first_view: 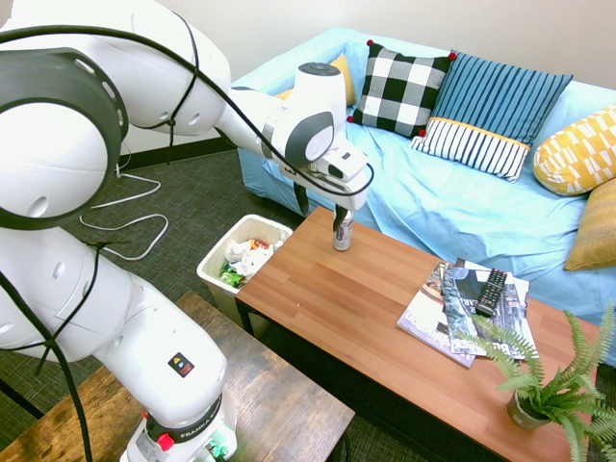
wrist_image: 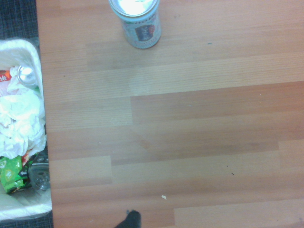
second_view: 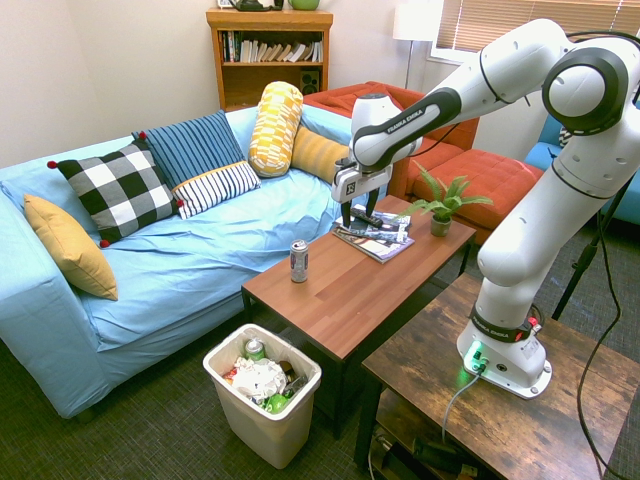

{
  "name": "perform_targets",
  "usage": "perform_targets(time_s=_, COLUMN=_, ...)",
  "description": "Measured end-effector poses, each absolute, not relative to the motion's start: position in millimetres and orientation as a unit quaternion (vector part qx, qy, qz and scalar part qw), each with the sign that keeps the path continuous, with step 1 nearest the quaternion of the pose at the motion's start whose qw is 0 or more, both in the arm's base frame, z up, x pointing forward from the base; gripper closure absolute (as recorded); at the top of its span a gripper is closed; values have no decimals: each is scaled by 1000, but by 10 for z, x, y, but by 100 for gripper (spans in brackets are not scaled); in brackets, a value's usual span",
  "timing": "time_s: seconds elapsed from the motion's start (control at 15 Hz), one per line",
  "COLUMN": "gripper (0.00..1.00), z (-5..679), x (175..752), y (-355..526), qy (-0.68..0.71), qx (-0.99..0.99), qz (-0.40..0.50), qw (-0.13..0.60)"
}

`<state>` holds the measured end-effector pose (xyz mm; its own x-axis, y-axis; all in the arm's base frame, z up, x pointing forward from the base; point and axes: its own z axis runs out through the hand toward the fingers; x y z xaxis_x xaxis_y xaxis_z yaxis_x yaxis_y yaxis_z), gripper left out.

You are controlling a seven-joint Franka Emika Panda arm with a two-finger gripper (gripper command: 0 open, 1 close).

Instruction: Throw the can in the trash bin

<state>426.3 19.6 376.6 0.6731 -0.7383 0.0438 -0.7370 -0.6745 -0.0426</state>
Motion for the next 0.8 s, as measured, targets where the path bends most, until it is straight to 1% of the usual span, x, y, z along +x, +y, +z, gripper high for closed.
perform_targets(time_s=0.27, gripper=0, z=3681, x=4402, y=259, qy=406, qx=-913, qz=-41, qw=18)
perform_targets(time_s=0.53, gripper=0, z=3494, x=4824, y=377, qy=418, qx=-906, qz=-51, qw=29)
perform_targets(time_s=0.8, gripper=0, z=3218, x=5303, y=707, qy=427, qx=-902, qz=-55, qw=27)
